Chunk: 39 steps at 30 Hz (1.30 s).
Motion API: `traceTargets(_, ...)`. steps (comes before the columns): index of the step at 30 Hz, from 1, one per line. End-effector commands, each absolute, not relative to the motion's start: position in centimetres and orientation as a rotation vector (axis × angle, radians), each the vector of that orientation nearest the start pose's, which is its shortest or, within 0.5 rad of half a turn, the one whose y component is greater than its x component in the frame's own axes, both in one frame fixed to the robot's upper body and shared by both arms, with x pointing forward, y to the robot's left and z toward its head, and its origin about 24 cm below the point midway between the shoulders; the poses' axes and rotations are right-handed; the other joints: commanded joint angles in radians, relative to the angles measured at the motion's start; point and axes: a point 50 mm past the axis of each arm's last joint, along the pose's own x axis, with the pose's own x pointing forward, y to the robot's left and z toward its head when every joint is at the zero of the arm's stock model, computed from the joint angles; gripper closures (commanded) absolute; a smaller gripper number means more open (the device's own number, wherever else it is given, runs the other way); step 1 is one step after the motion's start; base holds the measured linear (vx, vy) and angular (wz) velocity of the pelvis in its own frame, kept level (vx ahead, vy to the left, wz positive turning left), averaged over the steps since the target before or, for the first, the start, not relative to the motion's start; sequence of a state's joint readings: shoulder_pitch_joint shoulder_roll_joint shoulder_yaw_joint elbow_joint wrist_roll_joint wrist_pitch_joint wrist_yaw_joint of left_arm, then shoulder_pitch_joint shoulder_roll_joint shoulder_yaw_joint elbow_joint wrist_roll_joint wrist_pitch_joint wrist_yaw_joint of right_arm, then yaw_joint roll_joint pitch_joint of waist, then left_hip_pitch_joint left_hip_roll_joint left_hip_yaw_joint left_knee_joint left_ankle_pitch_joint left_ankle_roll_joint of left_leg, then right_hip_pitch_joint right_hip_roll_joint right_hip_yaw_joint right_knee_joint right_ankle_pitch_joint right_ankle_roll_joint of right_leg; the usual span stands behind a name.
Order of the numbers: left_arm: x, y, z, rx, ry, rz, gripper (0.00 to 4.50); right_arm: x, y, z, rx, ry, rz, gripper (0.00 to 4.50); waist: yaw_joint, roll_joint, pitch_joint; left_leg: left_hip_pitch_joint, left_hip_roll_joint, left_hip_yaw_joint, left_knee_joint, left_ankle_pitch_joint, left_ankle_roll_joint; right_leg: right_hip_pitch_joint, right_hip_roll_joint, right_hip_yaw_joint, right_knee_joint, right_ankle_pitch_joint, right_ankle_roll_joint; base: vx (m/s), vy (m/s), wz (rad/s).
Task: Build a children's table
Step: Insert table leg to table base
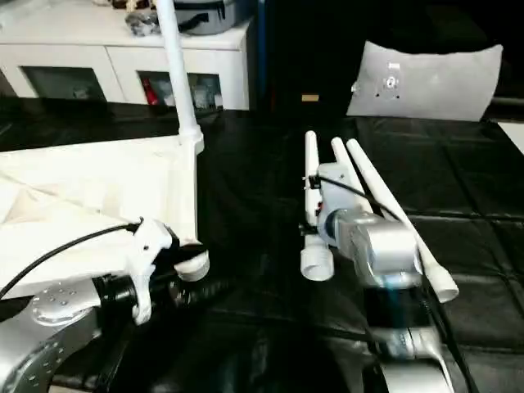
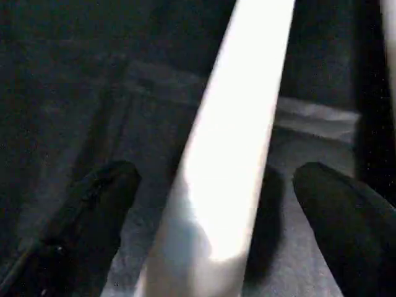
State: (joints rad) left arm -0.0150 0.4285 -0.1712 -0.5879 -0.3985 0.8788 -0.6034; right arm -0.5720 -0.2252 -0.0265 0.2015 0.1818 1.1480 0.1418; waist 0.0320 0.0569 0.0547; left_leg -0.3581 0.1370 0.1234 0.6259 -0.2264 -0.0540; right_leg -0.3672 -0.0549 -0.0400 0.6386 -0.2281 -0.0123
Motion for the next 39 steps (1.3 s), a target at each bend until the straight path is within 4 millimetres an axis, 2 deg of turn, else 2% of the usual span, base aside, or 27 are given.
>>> traceTargets(1, 20.5, 12.0, 9.4, 0.051, 0.414, -0.965, 0.0, 32.7, -15.9, 7.0, -0.028, 0.792, 0.207, 0.3, 0.002, -0.009, -0.054, -0.007, 0.059, -0.013, -0.081, -0.085, -0.024, 0.043, -0.079, 0.051, -0.077, -0.102, -0.211, 0.0, 0.0, 0.0)
traceTargets(2, 20.5, 12.0, 9.5, 0.057, 0.414, -0.963, 0.0, 32.7, -15.9, 7.0, -0.021, 0.797, 0.213, 0.4, 0.004, -0.012, -0.054, -0.006, 0.061, -0.01, -0.081, -0.075, -0.017, 0.04, -0.077, 0.049, -0.077, -0.095, -0.214, 0.0, 0.0, 0.0)
traceTargets(5, 20.5, 12.1, 9.5, 0.061, 0.418, -0.964, 0.0, 32.8, -15.7, 6.7, 0.007, 0.806, 0.234, 0.65, 0.009, -0.011, -0.06, -0.012, 0.062, -0.006, -0.074, -0.008, 0.003, 0.042, -0.078, 0.048, -0.069, -0.022, -0.225, 0.0, 0.0, 0.0)
traceTargets(7, 20.5, 12.2, 9.5, 0.062, 0.419, -0.965, 0.0, 32.8, -15.7, 6.5, 0.013, 0.813, 0.243, 0.86, 0.009, -0.012, -0.06, -0.011, 0.062, -0.005, -0.074, -0.001, 0.009, 0.041, -0.077, 0.048, -0.068, -0.006, -0.231, 0.0, 0.0, 0.0)
traceTargets(12, 20.7, 12.6, 9.1, 0.104, 0.434, -0.966, 0.0, 32.6, -15.9, 6.1, 0.015, 0.829, 0.273, 1.28, 0.007, -0.01, -0.052, -0.007, 0.064, -0.004, -0.08, -0.099, -0.004, 0.036, -0.077, 0.049, -0.079, -0.137, -0.225, 0.0, 0.0, 0.0)
traceTargets(14, 20.8, 12.6, 9.1, 0.103, 0.433, -0.965, 0.0, 32.6, -15.9, 6.1, 0.017, 0.828, 0.273, 1.4, 0.007, -0.007, -0.052, -0.007, 0.065, -0.003, -0.081, -0.104, -0.01, 0.034, -0.078, 0.05, -0.08, -0.151, -0.222, 0.0, 0.0, 0.0)
traceTargets(22, 21.1, 12.9, 9.1, 0.107, 0.42, -0.969, 0.0, 32.9, -16.0, 6.4, 0.036, 0.807, 0.282, 2.05, 0.006, -0.01, -0.055, -0.009, 0.065, -0.002, -0.079, -0.085, -0.008, 0.035, -0.077, 0.05, -0.078, -0.118, -0.225, 0.0, 0.0, 0.0)
traceTargets(24, 21.2, 12.9, 9.1, 0.109, 0.417, -0.969, 0.0, 32.9, -16.0, 6.4, 0.037, 0.804, 0.281, 2.15, 0.006, -0.007, -0.054, -0.009, 0.065, -0.002, -0.08, -0.087, -0.009, 0.034, -0.077, 0.05, -0.077, -0.125, -0.226, 0.0, 0.0, 0.0)
traceTargets(27, 21.3, 13.0, 9.1, 0.114, 0.409, -0.966, 0.0, 33.0, -16.0, 6.5, 0.047, 0.795, 0.281, 2.41, 0.007, -0.008, -0.054, -0.007, 0.066, 0.0, -0.081, -0.096, -0.01, 0.033, -0.077, 0.05, -0.079, -0.136, -0.225, 0.0, 0.0, 0.0)
traceTargets(30, 21.9, 13.3, 8.9, 0.142, 0.385, -0.941, 0.0, 33.0, -16.0, 6.6, 0.116, 0.755, 0.279, 2.54, 0.005, -0.007, -0.054, -0.007, 0.066, 0.001, -0.082, -0.108, -0.01, 0.032, -0.077, 0.05, -0.081, -0.149, -0.218, 0.0, 0.0, 0.0)
traceTargets(31, 22.0, 13.4, 8.9, 0.148, 0.379, -0.934, 0.0, 33.0, -16.0, 6.7, 0.129, 0.744, 0.278, 2.59, 0.005, -0.01, -0.054, -0.007, 0.067, 0.002, -0.082, -0.103, -0.009, 0.033, -0.077, 0.051, -0.082, -0.145, -0.217, 0.0, 0.0, 0.0)
traceTargets(32, 22.1, 13.5, 9.0, 0.156, 0.371, -0.925, 0.0, 33.0, -16.0, 6.9, 0.15, 0.721, 0.278, 2.59, 0.006, -0.008, -0.055, -0.007, 0.068, 0.004, -0.082, -0.098, -0.01, 0.032, -0.078, 0.05, -0.08, -0.14, -0.215, 0.0, 0.0, 0.0)
traceTargets(33, 22.9, 13.8, 9.2, 0.158, 0.338, -0.881, 0.0, 32.9, -15.7, 7.8, 0.209, 0.619, 0.328, 2.64, 0.006, -0.01, -0.056, -0.007, 0.069, 0.006, -0.082, -0.09, -0.008, 0.033, -0.077, 0.051, -0.08, -0.128, -0.211, 0.0, 0.0, 0.0)
traceTargets(34, 23.2, 13.9, 9.4, 0.157, 0.323, -0.86, 0.0, 32.8, -15.6, 8.2, 0.233, 0.566, 0.358, 2.64, 0.009, -0.006, -0.057, -0.006, 0.07, 0.007, -0.08, -0.087, -0.006, 0.032, -0.08, 0.052, -0.08, -0.116, -0.207, 0.0, 0.0, 0.0)
traceTargets(35, 23.8, 13.8, 9.7, 0.153, 0.302, -0.837, 0.0, 32.7, -15.6, 8.7, 0.25, 0.519, 0.38, 2.64, 0.01, -0.008, -0.063, -0.006, 0.071, 0.008, -0.077, -0.057, 0.002, 0.034, -0.078, 0.053, -0.074, -0.052, -0.206, 0.0, 0.0, 0.0)
traceTargets(36, 24.5, 13.3, 10.2, 0.147, 0.277, -0.814, 0.0, 32.6, -15.6, 9.1, 0.263, 0.484, 0.382, 2.64, 0.01, -0.008, -0.063, -0.008, 0.071, 0.009, -0.078, -0.029, 0.01, 0.034, -0.074, 0.051, -0.068, 0.001, -0.212, 0.0, 0.0, 0.0)
traceTargets(37, 24.8, 13.2, 10.5, 0.145, 0.264, -0.803, 0.0, 32.5, -15.6, 9.3, 0.271, 0.468, 0.389, 2.66, 0.014, -0.006, -0.063, -0.003, 0.071, 0.009, -0.076, -0.029, 0.01, 0.03, -0.074, 0.05, -0.07, 0.005, -0.216, 0.0, 0.0, 0.0)
traceTargets(38, 25.1, 13.0, 10.8, 0.141, 0.249, -0.793, 0.0, 32.4, -15.6, 9.6, 0.289, 0.449, 0.4, 2.66, 0.012, -0.009, -0.062, -0.008, 0.07, 0.007, -0.078, -0.031, 0.013, 0.036, -0.076, 0.048, -0.068, 0.006, -0.225, 0.0, 0.0, 0.0)
traceTargets(39, 25.6, 12.9, 11.6, 0.112, 0.209, -0.771, 0.0, 32.1, -15.4, 10.5, 0.382, 0.391, 0.443, 2.66, 0.014, -0.009, -0.062, -0.007, 0.071, 0.007, -0.078, -0.033, 0.013, 0.036, -0.078, 0.049, -0.069, -0.002, -0.226, 0.0, 0.0, 0.0)
